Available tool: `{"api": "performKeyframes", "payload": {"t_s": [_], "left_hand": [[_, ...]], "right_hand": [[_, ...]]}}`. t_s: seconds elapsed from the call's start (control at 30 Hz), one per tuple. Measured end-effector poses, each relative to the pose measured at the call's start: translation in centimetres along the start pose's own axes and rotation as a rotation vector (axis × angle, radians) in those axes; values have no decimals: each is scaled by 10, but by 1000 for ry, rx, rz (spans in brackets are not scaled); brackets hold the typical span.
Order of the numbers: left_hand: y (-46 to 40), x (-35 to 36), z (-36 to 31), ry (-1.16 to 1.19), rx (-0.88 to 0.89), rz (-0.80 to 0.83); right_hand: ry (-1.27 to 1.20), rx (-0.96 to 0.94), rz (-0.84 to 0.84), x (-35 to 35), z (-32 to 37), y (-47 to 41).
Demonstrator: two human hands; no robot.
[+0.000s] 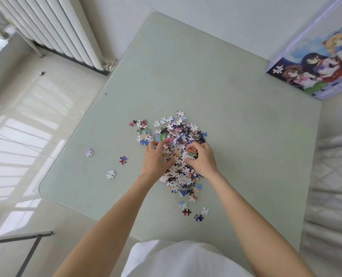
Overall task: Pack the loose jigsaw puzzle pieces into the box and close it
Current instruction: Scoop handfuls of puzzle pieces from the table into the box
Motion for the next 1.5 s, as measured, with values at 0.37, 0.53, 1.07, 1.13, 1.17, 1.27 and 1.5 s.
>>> {"api": "performKeyframes", "payload": {"t_s": [0.37,0.53,1.07,1.13,1.17,1.27,1.5], "left_hand": [[-8,2,-16,107,-44,7],[-8,5,-14,143,-62,39],[-7,-2,-18,124,-4,46],[-7,-2,-17,116,7,62],[-7,-3,-16,112,9,62],[-5,-10,-11,106,-1,43],[-3,-18,-8,81,23,23]], "right_hand": [[-114,28,3,7,9,-1],[-99,14,81,8,9,1],[-232,64,43,8,14,1],[-224,31,67,9,15,1],[-218,15,64,8,15,1],[-180,-1,1,3,10,1],[-186,-2,-62,-6,-10,7]]}}
Point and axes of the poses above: each hand's wrist, its own y-axis away from the middle knuckle, its own x-axis out of the palm, z = x × y, the point moved 7 cm from there along -y, towards the middle knuckle, and after that the axes turned 8 degrees about x, right-handed, at the moved point
